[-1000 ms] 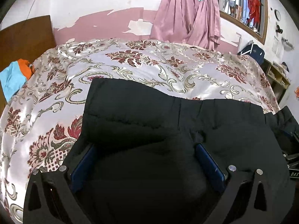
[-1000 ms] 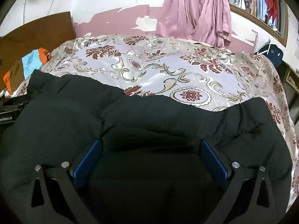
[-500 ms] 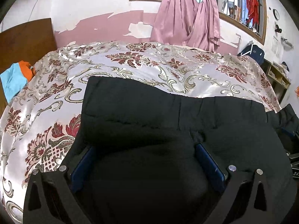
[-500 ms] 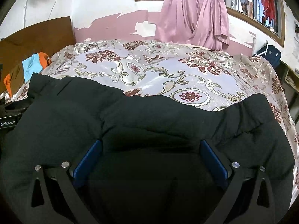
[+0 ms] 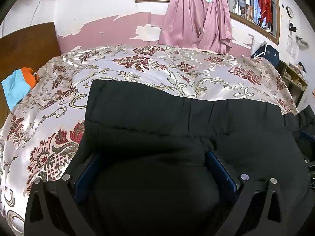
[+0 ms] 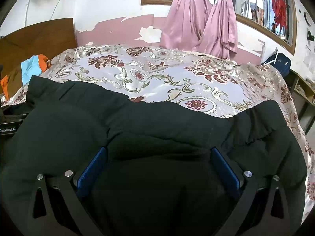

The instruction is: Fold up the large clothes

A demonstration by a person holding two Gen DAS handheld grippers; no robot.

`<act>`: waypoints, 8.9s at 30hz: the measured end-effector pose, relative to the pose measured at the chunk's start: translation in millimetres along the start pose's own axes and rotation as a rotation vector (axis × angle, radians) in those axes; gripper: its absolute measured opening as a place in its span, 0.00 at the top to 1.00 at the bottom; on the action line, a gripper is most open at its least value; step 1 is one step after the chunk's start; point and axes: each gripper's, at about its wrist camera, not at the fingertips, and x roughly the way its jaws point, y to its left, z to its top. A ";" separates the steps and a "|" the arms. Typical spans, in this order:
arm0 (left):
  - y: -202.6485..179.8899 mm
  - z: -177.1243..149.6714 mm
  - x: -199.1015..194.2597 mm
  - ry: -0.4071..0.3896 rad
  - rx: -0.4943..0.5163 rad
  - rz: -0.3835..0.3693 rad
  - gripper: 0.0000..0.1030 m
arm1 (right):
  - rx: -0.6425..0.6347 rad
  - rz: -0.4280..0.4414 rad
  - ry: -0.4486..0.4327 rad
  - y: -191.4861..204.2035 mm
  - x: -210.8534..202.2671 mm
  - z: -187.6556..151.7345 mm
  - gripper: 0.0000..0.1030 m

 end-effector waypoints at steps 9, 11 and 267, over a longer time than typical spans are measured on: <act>1.6 -3.4 -5.9 -0.041 0.002 0.002 0.00 | -0.020 -0.063 -0.058 1.5 -14.1 -3.7 0.01; 0.6 -3.0 -7.9 -0.047 0.011 0.012 0.00 | -0.023 -0.069 -0.077 0.9 -19.1 -4.6 0.01; 43.1 -236.7 -353.0 -0.285 -0.074 0.189 0.00 | 0.030 0.065 -0.328 105.9 -356.1 -151.4 0.02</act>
